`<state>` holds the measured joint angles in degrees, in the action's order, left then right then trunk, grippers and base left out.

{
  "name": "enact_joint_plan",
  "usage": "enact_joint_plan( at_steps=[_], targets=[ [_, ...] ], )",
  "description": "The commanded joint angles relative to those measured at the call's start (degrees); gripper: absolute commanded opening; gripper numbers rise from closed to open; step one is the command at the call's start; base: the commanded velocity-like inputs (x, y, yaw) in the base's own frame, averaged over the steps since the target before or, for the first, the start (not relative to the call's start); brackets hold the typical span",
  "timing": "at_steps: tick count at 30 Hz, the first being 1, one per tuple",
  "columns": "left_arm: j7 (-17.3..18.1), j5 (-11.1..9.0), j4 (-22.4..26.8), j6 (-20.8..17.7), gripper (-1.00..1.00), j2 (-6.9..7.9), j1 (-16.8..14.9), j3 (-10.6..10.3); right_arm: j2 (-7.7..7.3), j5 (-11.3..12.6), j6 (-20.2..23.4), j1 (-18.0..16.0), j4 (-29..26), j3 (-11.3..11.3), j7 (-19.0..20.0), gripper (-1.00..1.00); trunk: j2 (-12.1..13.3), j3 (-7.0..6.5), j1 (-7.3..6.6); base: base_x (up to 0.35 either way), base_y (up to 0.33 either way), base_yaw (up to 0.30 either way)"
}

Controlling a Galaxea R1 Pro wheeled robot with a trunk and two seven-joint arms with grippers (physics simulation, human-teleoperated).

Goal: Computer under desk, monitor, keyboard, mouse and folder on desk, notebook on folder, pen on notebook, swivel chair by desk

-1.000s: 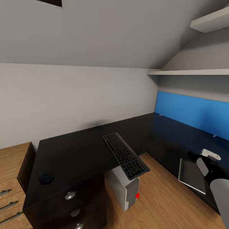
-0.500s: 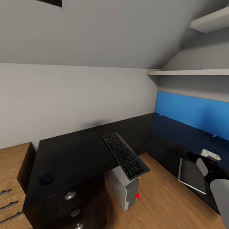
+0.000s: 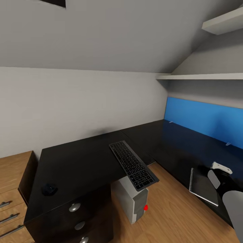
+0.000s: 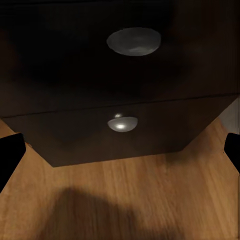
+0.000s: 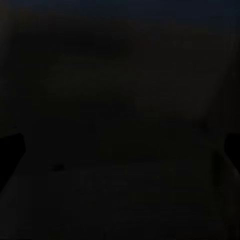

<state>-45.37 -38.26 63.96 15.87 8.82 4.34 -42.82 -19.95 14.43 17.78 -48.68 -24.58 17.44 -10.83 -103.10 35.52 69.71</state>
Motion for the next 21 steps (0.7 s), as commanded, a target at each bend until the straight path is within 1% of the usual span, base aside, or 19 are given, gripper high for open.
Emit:
enact_joint_plan(
  at_steps=[1,2,7,21],
  targets=[
    [-0.2,-0.5,0.2,0.4,1.0,0.05,0.0,-0.2,0.0,0.6,0.4,0.0,0.0,0.0,-0.3,1.0,0.0,0.05,0.0,0.0,0.0,0.0],
    [-0.2,-0.5,0.4,0.4,1.0,0.05,0.0,-0.2,-0.02,0.6,0.7,0.0,0.2,0.0,-0.3,1.0,0.0,0.05,0.0,0.0,0.0,0.0],
    [-0.2,-0.5,0.8,0.4,1.0,0.05,0.0,-0.2,-0.08,0.5,1.1,0.0,0.5,0.0,-0.3,1.0,-2.0,0.94,1.1,0.0,0.0,0.0],
    [-0.1,-0.6,0.5,0.4,1.0,0.12,0.0,0.0,-0.04,0.5,1.0,0.0,0.5,0.0,-0.3,1.0,-2.0,0.94,1.1,-0.001,0.0,0.0]
  ],
)
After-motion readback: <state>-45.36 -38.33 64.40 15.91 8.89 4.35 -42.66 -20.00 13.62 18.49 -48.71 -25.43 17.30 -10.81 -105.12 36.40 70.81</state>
